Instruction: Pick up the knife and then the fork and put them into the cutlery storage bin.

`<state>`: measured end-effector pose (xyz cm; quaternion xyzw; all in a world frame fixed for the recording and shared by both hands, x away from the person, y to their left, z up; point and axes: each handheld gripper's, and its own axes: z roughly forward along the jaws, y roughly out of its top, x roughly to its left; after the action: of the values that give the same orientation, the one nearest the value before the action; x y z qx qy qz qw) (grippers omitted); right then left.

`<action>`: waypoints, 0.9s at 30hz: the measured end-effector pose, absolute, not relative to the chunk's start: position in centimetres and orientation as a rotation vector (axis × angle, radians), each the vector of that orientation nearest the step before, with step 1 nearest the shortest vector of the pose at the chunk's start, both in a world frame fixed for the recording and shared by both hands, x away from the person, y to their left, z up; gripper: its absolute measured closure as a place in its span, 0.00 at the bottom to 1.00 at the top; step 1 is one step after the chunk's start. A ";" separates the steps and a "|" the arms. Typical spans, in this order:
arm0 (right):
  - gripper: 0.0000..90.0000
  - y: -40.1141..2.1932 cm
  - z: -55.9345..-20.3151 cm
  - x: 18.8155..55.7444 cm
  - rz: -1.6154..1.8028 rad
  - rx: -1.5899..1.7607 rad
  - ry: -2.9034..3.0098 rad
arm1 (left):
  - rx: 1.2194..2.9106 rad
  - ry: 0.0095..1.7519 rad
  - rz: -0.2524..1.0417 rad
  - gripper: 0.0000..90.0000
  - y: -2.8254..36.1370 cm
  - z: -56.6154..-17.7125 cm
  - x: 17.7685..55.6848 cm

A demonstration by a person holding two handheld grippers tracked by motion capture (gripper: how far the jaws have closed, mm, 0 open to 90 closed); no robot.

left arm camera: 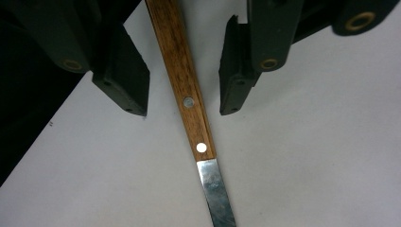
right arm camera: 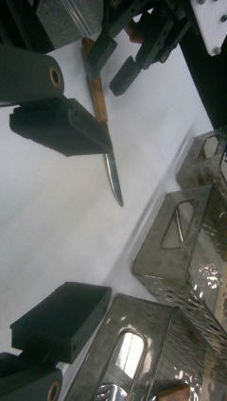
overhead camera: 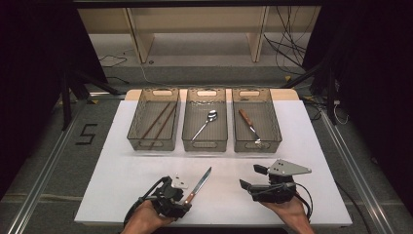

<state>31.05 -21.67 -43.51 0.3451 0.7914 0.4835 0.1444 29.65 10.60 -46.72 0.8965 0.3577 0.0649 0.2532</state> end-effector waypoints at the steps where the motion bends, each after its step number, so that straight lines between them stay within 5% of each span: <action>1: 0.30 -21.6 -43.5 31.1 1.393 0.994 2.280 | 2.442 0.968 0.178 0.64 10.5 -46.8 29.6; 18: 0.31 -21.3 -43.6 30.9 1.394 0.968 2.292 | 2.465 0.996 0.231 0.82 10.1 -47.5 29.6; 27: 0.31 -21.1 -43.6 30.7 1.405 0.948 2.301 | 2.454 0.986 0.210 0.84 10.4 -47.4 29.8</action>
<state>30.74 -21.09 -43.64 0.3285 0.7970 0.4867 0.1414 29.81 10.38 -47.45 0.8975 0.3607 0.0767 0.2418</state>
